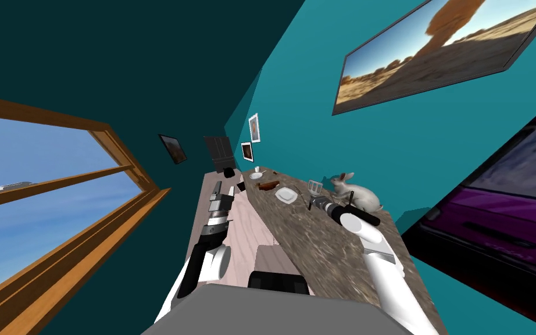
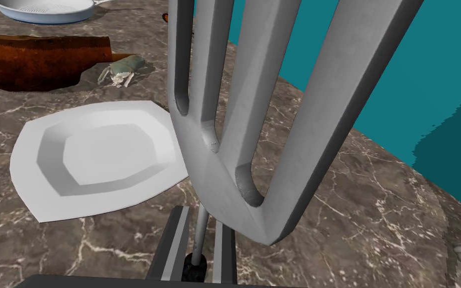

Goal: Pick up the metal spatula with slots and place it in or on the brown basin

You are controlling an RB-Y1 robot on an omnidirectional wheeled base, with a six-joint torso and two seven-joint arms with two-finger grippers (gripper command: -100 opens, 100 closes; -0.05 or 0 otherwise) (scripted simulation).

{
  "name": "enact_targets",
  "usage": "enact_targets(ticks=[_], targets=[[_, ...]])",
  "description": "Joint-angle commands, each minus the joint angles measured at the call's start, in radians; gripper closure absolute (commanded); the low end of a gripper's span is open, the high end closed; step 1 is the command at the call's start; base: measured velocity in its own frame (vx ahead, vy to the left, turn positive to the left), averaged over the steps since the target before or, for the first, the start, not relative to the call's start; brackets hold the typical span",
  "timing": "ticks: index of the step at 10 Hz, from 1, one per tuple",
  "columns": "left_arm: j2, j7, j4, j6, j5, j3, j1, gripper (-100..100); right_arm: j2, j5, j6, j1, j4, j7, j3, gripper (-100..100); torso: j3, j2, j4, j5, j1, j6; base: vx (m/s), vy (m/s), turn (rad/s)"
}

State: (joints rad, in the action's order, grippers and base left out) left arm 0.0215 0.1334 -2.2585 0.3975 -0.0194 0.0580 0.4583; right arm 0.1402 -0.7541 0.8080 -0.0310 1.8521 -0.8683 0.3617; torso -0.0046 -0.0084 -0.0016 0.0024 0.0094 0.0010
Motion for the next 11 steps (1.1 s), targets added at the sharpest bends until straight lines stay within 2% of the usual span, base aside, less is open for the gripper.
enact_targets(ticks=[1,11], targets=[[0.0,0.0,0.0,0.0,0.0,0.0,0.0,0,0.033,-0.005,0.034,0.001,0.006,0.012,0.015,100,0.0,0.0,0.0,0.0,0.0,0.0,0.184,0.183,-0.018],[0.0,0.0,0.0,0.0,0.0,0.0,0.0,0,0.145,0.002,0.208,0.018,0.1,0.006,0.071,100,-0.003,-0.004,-0.001,0.002,0.004,-0.003,0.147,0.142,-0.002]])
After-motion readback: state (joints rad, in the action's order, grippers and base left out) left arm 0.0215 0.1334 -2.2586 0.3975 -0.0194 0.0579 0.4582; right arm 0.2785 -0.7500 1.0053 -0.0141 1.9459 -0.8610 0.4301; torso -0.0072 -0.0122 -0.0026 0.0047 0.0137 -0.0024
